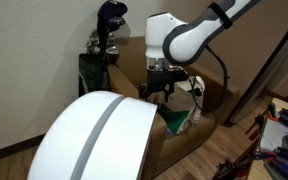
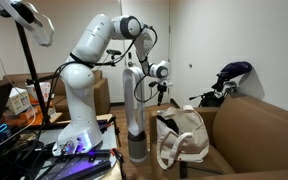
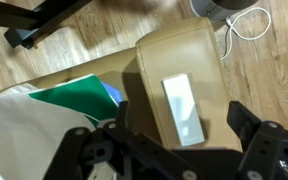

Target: Turn the object on the arm of the sofa towards the left

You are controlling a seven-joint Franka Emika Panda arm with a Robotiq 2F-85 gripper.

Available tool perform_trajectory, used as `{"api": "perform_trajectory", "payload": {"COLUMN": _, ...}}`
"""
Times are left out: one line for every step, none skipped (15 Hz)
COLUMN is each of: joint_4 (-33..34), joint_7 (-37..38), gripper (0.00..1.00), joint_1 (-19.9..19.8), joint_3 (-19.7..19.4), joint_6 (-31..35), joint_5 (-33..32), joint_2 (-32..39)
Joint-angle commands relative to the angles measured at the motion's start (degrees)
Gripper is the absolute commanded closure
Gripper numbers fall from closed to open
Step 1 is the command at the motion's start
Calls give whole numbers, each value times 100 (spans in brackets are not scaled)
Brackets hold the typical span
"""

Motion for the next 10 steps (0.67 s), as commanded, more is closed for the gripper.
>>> {"api": "perform_trajectory", "payload": {"joint_4": 156, "joint_7": -744, "gripper": 0, "joint_1": 4, "joint_3": 53, "joint_6": 283, "joint_5": 31, "joint_2": 419}}
{"api": "perform_trajectory", "payload": {"joint_4": 154, "joint_7": -928, "gripper": 0, "joint_1": 8, "joint_3": 51, "joint_6": 390, "joint_5": 32, "joint_2": 506}}
{"api": "perform_trajectory", "payload": {"joint_4": 151, "joint_7": -1095, "gripper": 0, "joint_1": 19, "joint_3": 34, "joint_6": 500, "joint_5": 19, "joint_2": 582}}
{"api": "perform_trajectory", "payload": {"joint_4": 142, "joint_7": -1216, "gripper": 0, "joint_1": 73, "joint_3": -35, "joint_6": 635, "joint_5": -58, "joint_2": 650}}
{"api": "perform_trajectory", "payload": {"joint_4": 150, "joint_7": -1376, "gripper": 0, "joint_1": 70, "joint_3": -39, "joint_6": 747, "joint_5": -43, "joint_2": 717}}
{"api": "perform_trajectory", "payload": {"joint_4": 161, "joint_7": -1495, "gripper": 0, "joint_1": 85, "joint_3": -61, "joint_6": 875, "joint_5": -36, "joint_2": 778}}
{"api": "perform_trajectory", "payload": {"joint_4": 169, "joint_7": -1626, "gripper": 0, "joint_1": 81, "joint_3": -62, "joint_6": 985, "joint_5": -5, "joint_2": 828}}
{"api": "perform_trajectory", "payload": {"joint_4": 167, "joint_7": -1771, "gripper": 25, "joint_1": 71, "joint_3": -61, "joint_6": 1162, "joint_5": 23, "joint_2": 877}}
{"api": "perform_trajectory", "payload": {"joint_4": 180, "joint_7": -1836, "gripper": 27, "joint_1": 93, "joint_3": -90, "joint_6": 1274, "joint_5": 38, "joint_2": 920}}
{"api": "perform_trajectory", "payload": {"joint_4": 179, "joint_7": -1934, "gripper": 33, "joint_1": 92, "joint_3": -94, "joint_6": 1387, "joint_5": 64, "joint_2": 952}}
